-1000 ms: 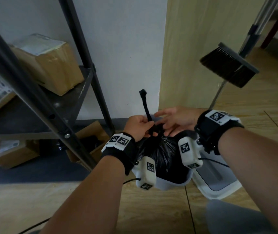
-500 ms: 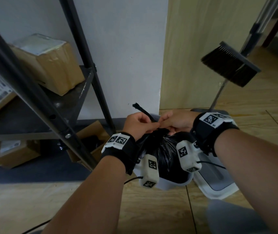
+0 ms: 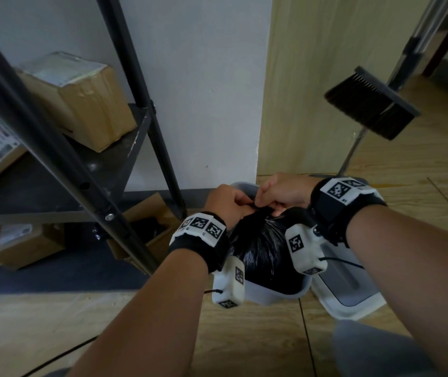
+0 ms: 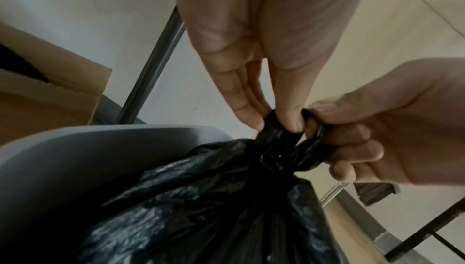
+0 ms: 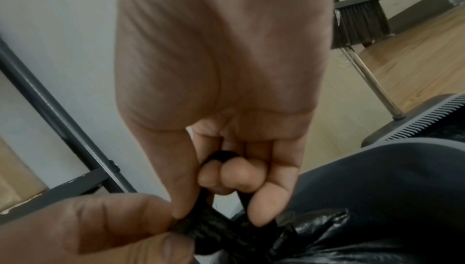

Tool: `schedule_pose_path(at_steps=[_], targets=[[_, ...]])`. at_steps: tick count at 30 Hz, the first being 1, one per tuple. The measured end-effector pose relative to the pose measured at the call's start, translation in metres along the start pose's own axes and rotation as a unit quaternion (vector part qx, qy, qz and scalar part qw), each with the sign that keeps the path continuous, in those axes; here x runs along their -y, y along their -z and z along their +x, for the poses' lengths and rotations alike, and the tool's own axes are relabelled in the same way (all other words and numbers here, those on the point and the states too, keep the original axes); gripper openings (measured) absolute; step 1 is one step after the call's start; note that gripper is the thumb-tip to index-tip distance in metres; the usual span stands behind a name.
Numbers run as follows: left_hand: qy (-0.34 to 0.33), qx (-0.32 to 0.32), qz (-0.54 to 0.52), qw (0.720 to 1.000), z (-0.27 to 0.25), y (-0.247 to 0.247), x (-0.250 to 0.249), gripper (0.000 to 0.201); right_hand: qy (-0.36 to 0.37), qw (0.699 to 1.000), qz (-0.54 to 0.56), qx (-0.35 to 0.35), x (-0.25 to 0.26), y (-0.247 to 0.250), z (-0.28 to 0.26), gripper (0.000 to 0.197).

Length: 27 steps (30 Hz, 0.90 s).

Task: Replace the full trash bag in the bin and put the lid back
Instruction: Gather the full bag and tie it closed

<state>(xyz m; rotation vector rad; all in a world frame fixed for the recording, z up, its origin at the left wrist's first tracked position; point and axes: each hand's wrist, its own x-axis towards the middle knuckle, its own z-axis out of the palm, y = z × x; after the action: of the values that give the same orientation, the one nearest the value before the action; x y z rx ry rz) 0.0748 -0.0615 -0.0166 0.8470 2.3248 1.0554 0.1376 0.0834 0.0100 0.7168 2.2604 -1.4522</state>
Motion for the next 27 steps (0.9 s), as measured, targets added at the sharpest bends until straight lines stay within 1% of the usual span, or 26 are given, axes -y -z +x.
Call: schedule_pose_path(at_steps=[3,4,6,7,8,12,15,18,21,22,25,27], targets=[[0.027,0.041,0.014,0.999,0.000,0.003,-0.002,0.020,0.009,1.000,-0.004,-0.015,-0.004,0.001,0.003,0.017],[0.050,0.063,-0.004,0.997,0.001,0.004,-0.002,0.019,0.010,1.000,-0.007,-0.019,-0.006,0.001,0.003,0.016],[0.122,0.116,-0.069,0.983,-0.001,0.003,-0.004,0.006,0.005,1.000,-0.010,-0.017,-0.011,0.002,0.004,0.015],[0.147,0.131,-0.103,0.975,-0.003,0.003,-0.005,0.005,0.000,1.000,-0.009,-0.014,-0.013,0.001,0.003,0.015],[0.157,0.134,-0.131,0.970,-0.003,0.002,-0.003,0.009,-0.002,1.000,-0.008,-0.012,-0.014,0.001,0.003,0.015],[0.140,0.095,-0.138,0.976,-0.004,-0.002,0.007,0.012,-0.010,1.000,-0.005,-0.022,-0.014,-0.003,0.000,0.012],[0.157,0.080,-0.147,0.973,-0.006,0.000,0.009,0.010,-0.029,0.999,0.020,-0.029,-0.018,-0.006,0.001,0.011],[0.172,0.061,-0.131,0.974,-0.006,0.000,0.010,0.018,-0.048,0.998,0.041,-0.024,-0.023,-0.008,-0.001,0.015],[0.189,0.041,-0.107,0.975,-0.005,0.000,0.015,0.023,-0.051,0.997,0.024,-0.060,-0.030,-0.004,0.000,0.008],[0.197,0.039,-0.105,0.974,-0.005,0.000,0.018,0.023,-0.054,0.995,0.021,-0.075,-0.033,-0.002,0.001,0.009],[0.224,0.044,-0.111,0.967,-0.006,0.003,0.022,0.015,-0.077,0.992,0.023,-0.099,-0.046,0.003,0.004,0.023],[0.237,0.043,-0.127,0.962,-0.006,0.005,0.023,0.013,-0.088,0.990,0.028,-0.110,-0.052,0.005,0.005,0.025]])
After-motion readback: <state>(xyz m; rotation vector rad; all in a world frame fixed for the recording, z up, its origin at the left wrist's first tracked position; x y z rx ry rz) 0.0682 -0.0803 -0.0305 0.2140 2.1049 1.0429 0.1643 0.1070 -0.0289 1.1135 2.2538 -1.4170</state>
